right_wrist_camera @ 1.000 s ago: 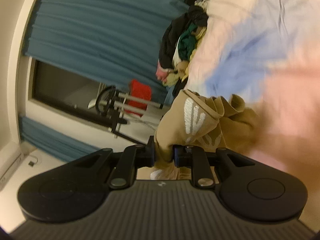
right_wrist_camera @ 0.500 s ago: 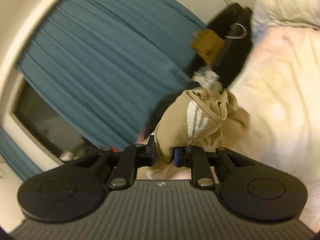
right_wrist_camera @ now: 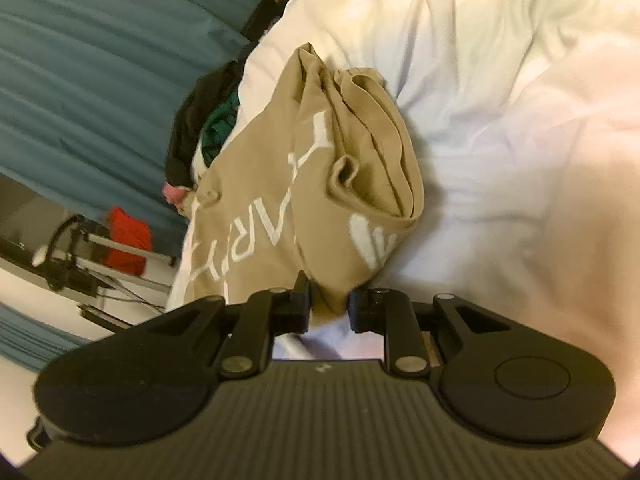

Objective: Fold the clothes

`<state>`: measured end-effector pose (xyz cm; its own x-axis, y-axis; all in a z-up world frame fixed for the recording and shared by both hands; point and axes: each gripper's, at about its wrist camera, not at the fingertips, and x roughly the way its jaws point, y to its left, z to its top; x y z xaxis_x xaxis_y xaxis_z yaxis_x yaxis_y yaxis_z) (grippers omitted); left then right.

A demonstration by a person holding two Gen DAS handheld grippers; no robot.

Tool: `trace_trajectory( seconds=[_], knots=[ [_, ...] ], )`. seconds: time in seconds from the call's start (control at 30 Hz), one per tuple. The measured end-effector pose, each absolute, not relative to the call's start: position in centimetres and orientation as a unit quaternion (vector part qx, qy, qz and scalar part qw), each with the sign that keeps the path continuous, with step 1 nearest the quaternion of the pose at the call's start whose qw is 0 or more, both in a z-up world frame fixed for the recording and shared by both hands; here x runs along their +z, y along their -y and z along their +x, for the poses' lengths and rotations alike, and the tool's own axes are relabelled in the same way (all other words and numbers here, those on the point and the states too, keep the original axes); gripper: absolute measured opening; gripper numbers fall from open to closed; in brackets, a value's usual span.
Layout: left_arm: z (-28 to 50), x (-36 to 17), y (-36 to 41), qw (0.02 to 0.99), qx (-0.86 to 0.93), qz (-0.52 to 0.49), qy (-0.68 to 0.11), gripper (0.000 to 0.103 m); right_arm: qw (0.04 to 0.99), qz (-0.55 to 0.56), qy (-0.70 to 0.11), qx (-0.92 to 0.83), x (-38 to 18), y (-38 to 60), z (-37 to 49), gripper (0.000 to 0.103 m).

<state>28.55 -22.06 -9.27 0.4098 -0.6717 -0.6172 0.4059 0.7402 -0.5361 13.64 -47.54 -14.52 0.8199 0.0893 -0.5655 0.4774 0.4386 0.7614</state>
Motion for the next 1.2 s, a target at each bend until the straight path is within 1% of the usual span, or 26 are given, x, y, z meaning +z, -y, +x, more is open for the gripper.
trace_trajectory(
  seconds=[0.07,0.13,0.2,0.33,0.43,0.47,0.5,0.53,0.57,0.6,0.63,0.7,0.73,0.97,1.2],
  knots=[
    [27.1,-7.3,21.4,0.833,-0.329,-0.127,-0.427,0.033,0.806,0.501,-0.29,-0.124,-12.7,46.8,12.7,0.022],
    [25.8,-5.3,20.5,0.84,-0.338,-0.112,-0.411,0.034,0.821,0.478,-0.286,-0.123,-10.1,46.2,11.6,0.022],
    [24.2,-2.8,20.1,0.844,-0.349,-0.104,-0.393,0.044,0.839,0.452,-0.279,-0.118,-7.4,45.4,10.4,0.022],
    [20.0,2.2,19.2,0.855,-0.364,-0.074,-0.361,0.052,0.873,0.397,-0.262,-0.107,-2.1,43.1,7.6,0.021],
    [16.5,5.5,18.4,0.869,-0.367,-0.044,-0.328,0.061,0.9,0.349,-0.243,-0.094,1.5,41.0,5.1,0.022],
    [15.4,6.4,18.0,0.874,-0.366,-0.033,-0.317,0.067,0.908,0.332,-0.238,-0.09,2.5,40.3,4.3,0.023],
    [14.1,7.3,17.6,0.879,-0.366,-0.023,-0.305,0.075,0.916,0.315,-0.231,-0.089,3.5,39.4,3.4,0.028],
    [12.9,8.2,17.0,0.883,-0.367,-0.015,-0.292,0.08,0.924,0.3,-0.221,-0.09,4.3,38.6,2.5,0.051],
    [11.6,8.9,16.5,0.886,-0.369,-0.008,-0.28,0.087,0.93,0.288,-0.207,-0.092,4.9,37.8,1.5,0.083],
    [10.4,9.6,15.9,0.889,-0.37,0.0,-0.269,0.09,0.937,0.276,-0.193,-0.094,5.4,37.0,0.5,0.095],
    [9.3,10.2,15.4,0.893,-0.37,0.006,-0.257,0.092,0.943,0.264,-0.179,-0.096,5.9,36.2,-0.6,0.097],
    [6.8,11.0,14.1,0.899,-0.369,0.006,-0.235,0.101,0.951,0.246,-0.163,-0.094,6.3,34.9,-2.2,0.096],
    [5.8,11.3,13.4,0.901,-0.371,0.0,-0.227,0.102,0.954,0.24,-0.155,-0.094,6.4,34.3,-2.9,0.096],
    [-0.4,11.0,10.1,0.913,-0.361,-0.014,-0.188,0.103,0.969,0.184,-0.111,-0.117,5.2,31.3,-6.7,0.096],
    [-1.8,10.5,8.7,0.924,-0.339,0.006,-0.177,0.103,0.97,0.161,-0.113,-0.143,2.9,30.9,-6.6,0.096]
  ],
)
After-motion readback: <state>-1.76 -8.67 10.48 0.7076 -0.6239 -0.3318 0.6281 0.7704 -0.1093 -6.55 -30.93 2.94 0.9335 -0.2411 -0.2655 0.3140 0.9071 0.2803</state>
